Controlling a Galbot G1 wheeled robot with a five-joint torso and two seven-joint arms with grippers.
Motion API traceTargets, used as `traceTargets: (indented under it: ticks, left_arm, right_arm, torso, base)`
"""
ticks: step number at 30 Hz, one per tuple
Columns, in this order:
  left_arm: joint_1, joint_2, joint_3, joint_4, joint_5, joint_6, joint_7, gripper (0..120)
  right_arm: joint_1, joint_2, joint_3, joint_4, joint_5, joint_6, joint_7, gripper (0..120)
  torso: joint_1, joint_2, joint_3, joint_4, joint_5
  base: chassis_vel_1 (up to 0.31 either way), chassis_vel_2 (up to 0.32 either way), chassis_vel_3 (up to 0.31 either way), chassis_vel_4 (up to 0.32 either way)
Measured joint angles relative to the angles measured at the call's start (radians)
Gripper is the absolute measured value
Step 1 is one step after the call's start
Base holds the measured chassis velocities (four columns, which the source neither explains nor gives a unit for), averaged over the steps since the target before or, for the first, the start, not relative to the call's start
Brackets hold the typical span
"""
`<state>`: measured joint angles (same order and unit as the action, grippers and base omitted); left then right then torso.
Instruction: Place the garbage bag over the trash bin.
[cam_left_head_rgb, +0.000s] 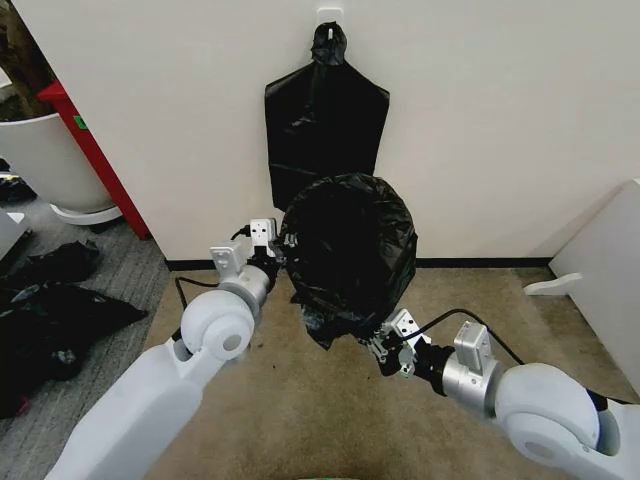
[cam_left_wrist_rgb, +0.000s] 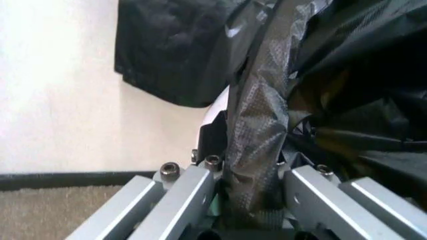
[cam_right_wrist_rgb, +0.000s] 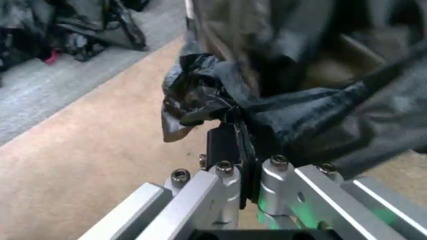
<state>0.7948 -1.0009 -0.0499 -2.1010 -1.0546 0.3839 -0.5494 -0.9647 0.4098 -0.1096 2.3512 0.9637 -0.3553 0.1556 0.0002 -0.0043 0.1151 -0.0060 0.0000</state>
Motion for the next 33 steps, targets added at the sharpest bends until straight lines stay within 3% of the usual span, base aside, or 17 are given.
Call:
traceTargets:
  ticks: [21,30,33]
  left_arm:
    - [0.042,0.029,-0.074,-0.038,-0.221,0.042,-0.019,0]
    - [0.066,0.044,-0.078,-0.049,-0.225,0.044,-0.008,0]
    - [0.071,0.042,-0.077,-0.045,-0.208,0.043,-0.01,0]
  right_arm:
    - [-0.017,0.007,0.03,-0.135,-0.067,0.074,-0.043,0]
    - [-0.02,0.006,0.032,-0.144,-0.083,0.1,-0.043,0]
    - [-0.02,0.0,0.033,-0.097,-0.073,0.103,-0.009,13]
  torso:
    - [0.0,0.0,0.0,0.0,0.0001]
    - [0.0,0.0,0.0,0.0,0.0002]
    - [0.0,0.0,0.0,0.0001,0.0002]
  base:
    - [0.0,0.0,0.0,0.0]
    - [0.0,0.0,0.0,0.0]
    - [0.0,0.0,0.0,0.0]
